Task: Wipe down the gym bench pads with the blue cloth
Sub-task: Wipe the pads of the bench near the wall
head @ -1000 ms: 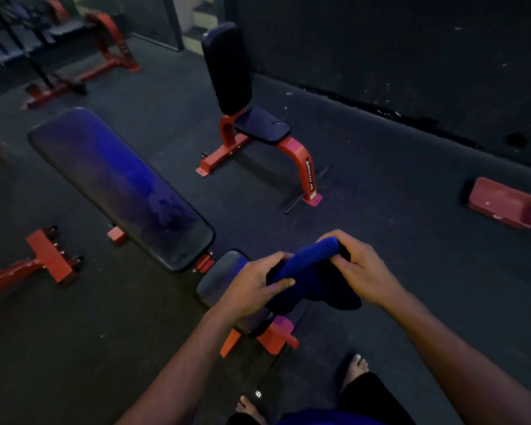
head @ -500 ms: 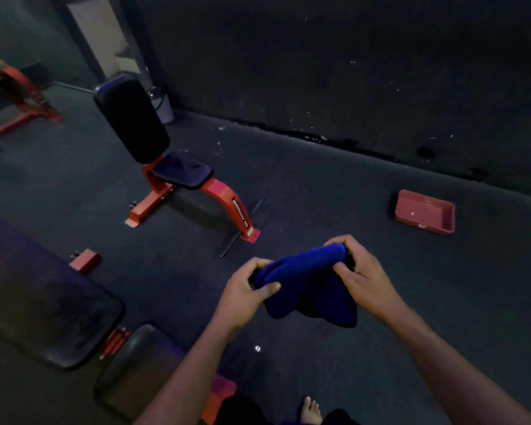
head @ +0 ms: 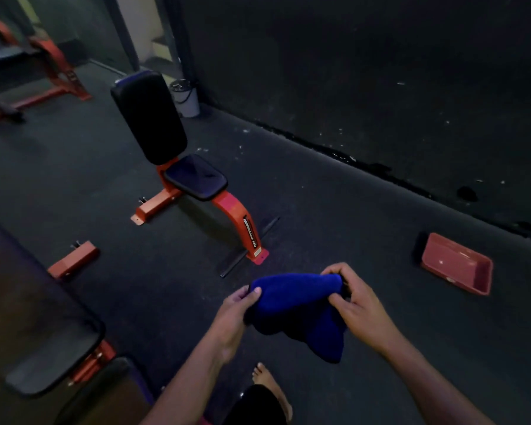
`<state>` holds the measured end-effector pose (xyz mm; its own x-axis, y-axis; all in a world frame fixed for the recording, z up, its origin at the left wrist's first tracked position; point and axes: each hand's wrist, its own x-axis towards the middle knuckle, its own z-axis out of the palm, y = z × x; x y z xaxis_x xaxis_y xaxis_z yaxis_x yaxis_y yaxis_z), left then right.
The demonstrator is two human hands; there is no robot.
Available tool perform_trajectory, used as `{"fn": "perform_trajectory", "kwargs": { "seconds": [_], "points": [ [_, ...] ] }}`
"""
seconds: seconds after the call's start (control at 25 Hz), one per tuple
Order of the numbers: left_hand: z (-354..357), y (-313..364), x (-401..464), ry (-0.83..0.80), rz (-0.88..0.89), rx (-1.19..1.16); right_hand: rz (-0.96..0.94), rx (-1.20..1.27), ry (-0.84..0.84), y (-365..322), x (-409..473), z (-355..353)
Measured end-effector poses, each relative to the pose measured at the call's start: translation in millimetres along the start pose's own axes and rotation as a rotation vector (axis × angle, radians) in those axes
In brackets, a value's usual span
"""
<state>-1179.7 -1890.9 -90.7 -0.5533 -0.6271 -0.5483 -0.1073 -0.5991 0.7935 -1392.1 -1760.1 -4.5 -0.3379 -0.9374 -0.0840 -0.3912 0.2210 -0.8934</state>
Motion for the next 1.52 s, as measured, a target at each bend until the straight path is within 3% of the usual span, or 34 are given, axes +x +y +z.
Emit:
{"fn": "perform_trajectory", "kwargs": {
  "seconds": [0.12,0.24,0.44,0.6,0.76,1.0,1.2,1.28,1.52],
  "points": [
    [-8.6,49.4,31.4,0.116,0.143,-0.077,0.021,-0.125,-0.162,-5.9,65.3,-10.3],
    [-20.0,104.6,53.9,0.121,0.265,0.066,-0.003,-0.209,-0.378,-12.8,121.4,-16.8],
    [-35.8,181.9,90.2,-0.044,0.350,0.676,-0.132,-0.102,-0.332,-34.7,216.2,2.9],
    [-50.0,227.1,129.0,-0.089,0.428,0.939,-0.325,-0.264,-0.517,-55.3,307.1,22.6],
    [-80.1,288.5,173.3,-0.038,0.452,0.962,-0.474,-0.349,-0.680,-76.6,409.2,40.7],
    [-139.6,354.2,214.1,0.154,0.435,0.896,-0.491,-0.407,-0.789,-113.4,539.7,75.7],
    [-210.5,372.6,248.2,0.263,0.310,1.083,-0.540,-0.488,-0.847,-150.0,613.5,121.2],
    [-252.0,379.4,263.0,0.284,0.267,1.128,-0.541,-0.523,-0.844,-167.8,642.5,145.6],
    [-361.8,428.3,291.0,0.185,0.430,0.971,-0.568,-0.675,-0.903,-229.4,698.6,220.8]
  ]
}}
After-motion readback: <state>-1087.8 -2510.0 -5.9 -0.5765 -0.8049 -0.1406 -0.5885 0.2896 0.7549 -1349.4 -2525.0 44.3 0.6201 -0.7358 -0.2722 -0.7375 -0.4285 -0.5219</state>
